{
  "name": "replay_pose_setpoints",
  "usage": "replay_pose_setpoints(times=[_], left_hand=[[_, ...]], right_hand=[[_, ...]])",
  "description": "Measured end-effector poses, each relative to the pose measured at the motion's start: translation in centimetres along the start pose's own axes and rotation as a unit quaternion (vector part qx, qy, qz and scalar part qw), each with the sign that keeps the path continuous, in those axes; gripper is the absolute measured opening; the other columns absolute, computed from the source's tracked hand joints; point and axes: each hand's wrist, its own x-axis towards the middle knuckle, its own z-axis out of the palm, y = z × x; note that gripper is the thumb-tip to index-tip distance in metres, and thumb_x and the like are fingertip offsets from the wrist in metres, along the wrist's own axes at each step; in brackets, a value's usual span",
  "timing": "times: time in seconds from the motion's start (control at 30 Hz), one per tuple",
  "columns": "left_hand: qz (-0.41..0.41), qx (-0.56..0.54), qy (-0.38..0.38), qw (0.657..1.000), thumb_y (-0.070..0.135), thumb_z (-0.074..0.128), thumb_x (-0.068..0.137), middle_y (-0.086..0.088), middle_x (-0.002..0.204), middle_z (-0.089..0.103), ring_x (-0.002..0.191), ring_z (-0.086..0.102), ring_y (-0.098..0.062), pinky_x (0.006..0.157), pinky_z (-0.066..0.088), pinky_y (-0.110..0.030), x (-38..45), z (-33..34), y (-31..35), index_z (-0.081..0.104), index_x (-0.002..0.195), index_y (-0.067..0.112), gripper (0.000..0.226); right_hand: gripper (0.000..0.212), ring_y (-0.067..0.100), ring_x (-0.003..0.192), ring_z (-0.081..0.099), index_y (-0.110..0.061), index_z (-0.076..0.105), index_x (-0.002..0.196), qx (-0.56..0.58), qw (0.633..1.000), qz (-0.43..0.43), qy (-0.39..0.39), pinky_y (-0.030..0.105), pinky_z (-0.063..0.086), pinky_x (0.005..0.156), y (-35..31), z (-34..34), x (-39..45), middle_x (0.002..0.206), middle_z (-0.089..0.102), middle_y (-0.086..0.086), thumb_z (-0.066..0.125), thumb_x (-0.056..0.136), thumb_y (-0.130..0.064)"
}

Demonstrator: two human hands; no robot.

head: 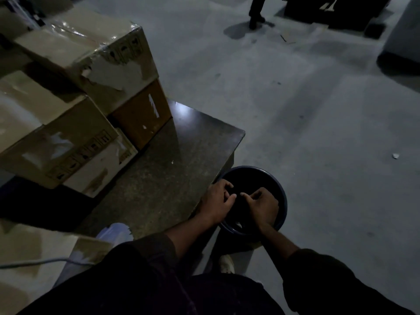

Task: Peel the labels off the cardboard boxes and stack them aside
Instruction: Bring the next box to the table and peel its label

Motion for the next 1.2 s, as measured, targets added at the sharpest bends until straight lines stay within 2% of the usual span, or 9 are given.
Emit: replay_pose_setpoints(times=[0.13, 0.3, 0.5, 0.63, 0.73, 0.83, 0.97, 1.07, 1.2], left_hand=[[-0.009, 0.004, -0.007, 1.0, 0.029, 0.064, 0.091, 0.004, 0.085, 0.061, 0.079, 0.057, -0.013, 0.077, 0.051, -0.034, 0.2, -0.2, 0.0, 0.059, 0.114, 0.02, 0.026], [-0.015, -0.002, 0.004, 1.0, 0.027, 0.065, 0.09, 0.004, 0.084, 0.062, 0.079, 0.056, -0.012, 0.077, 0.049, -0.031, 0.2, -0.3, -0.1, 0.061, 0.112, 0.017, 0.025], [-0.041, -0.013, 0.009, 0.999, 0.03, 0.064, 0.091, 0.003, 0.085, 0.064, 0.083, 0.06, -0.016, 0.078, 0.052, -0.034, 0.0, -0.6, -0.9, 0.058, 0.113, 0.02, 0.024], [-0.063, -0.042, 0.023, 0.997, 0.036, 0.061, 0.092, 0.002, 0.088, 0.065, 0.085, 0.062, -0.019, 0.08, 0.053, -0.038, -0.3, -0.9, -1.7, 0.058, 0.112, 0.021, 0.025], [-0.086, -0.074, 0.048, 0.992, 0.051, 0.054, 0.089, 0.002, 0.096, 0.068, 0.089, 0.064, -0.018, 0.082, 0.054, -0.04, -1.0, -1.7, -2.8, 0.057, 0.11, 0.026, 0.032], [-0.124, -0.122, 0.102, 0.979, 0.064, 0.044, 0.084, 0.006, 0.1, 0.069, 0.089, 0.066, -0.012, 0.083, 0.055, -0.04, -2.1, -3.6, -4.3, 0.056, 0.107, 0.032, 0.041], [-0.145, -0.139, 0.234, 0.951, 0.051, 0.049, 0.095, 0.007, 0.102, 0.069, 0.092, 0.065, -0.01, 0.083, 0.054, -0.036, -5.0, -7.6, -6.4, 0.059, 0.109, 0.028, 0.029], [-0.159, -0.144, 0.348, 0.913, 0.04, 0.051, 0.098, 0.007, 0.1, 0.067, 0.092, 0.063, -0.008, 0.08, 0.05, -0.026, -8.3, -11.5, -7.6, 0.06, 0.105, 0.025, 0.019], [-0.199, -0.107, 0.488, 0.843, 0.047, 0.047, 0.096, 0.01, 0.096, 0.066, 0.087, 0.058, -0.001, 0.074, 0.042, -0.012, -14.3, -16.4, -11.0, 0.061, 0.101, 0.024, 0.028]], right_hand=[[0.003, 0.01, 0.076, 0.065, -0.019, 0.074, 0.083, 0.01, 0.998, -0.054, -0.038, 0.021, 0.042, 0.07, 0.3, 0.3, 0.2, 0.08, 0.072, -0.004, 0.073, 0.082, -0.022], [0.027, 0.015, 0.09, 0.068, -0.016, 0.076, 0.1, -0.012, 0.993, -0.083, -0.085, 0.026, 0.05, 0.083, -0.1, 0.9, -0.2, 0.098, 0.075, 0.002, 0.059, 0.084, -0.001], [0.009, 0.019, 0.083, 0.064, -0.022, 0.068, 0.092, -0.139, 0.975, -0.173, -0.005, 0.028, 0.045, 0.061, -1.0, 1.1, -0.4, 0.086, 0.07, -0.002, 0.065, 0.085, -0.026], [0.037, 0.027, 0.108, 0.053, -0.018, 0.064, 0.12, -0.172, 0.954, -0.232, -0.079, 0.038, 0.049, 0.084, -1.5, 2.1, -0.3, 0.112, 0.066, 0.005, 0.064, 0.083, -0.021], [0.03, 0.025, 0.105, 0.056, -0.02, 0.065, 0.115, -0.097, 0.957, -0.248, -0.116, 0.036, 0.048, 0.084, -3.2, 3.1, -1.0, 0.109, 0.065, 0.003, 0.062, 0.085, -0.026], [0.02, 0.02, 0.098, 0.062, -0.02, 0.066, 0.107, -0.026, 0.945, -0.295, -0.14, 0.034, 0.049, 0.081, -6.1, 4.6, -2.6, 0.104, 0.068, 0.0, 0.057, 0.09, -0.024], [0.018, 0.018, 0.088, 0.063, -0.017, 0.065, 0.102, 0.052, 0.904, -0.367, -0.213, 0.035, 0.048, 0.076, -11.0, 6.8, -6.3, 0.094, 0.067, -0.001, 0.05, 0.092, -0.018], [0.012, 0.011, 0.082, 0.062, -0.022, 0.062, 0.101, 0.079, 0.872, -0.4, -0.27, 0.031, 0.047, 0.072, -14.7, 8.8, -10.5, 0.089, 0.065, -0.009, 0.051, 0.098, -0.025], [0.011, 0.008, 0.086, 0.062, -0.023, 0.064, 0.104, 0.083, 0.801, -0.488, -0.336, 0.029, 0.048, 0.073, -19.3, 12.4, -17.4, 0.095, 0.067, -0.009, 0.057, 0.096, -0.025]])
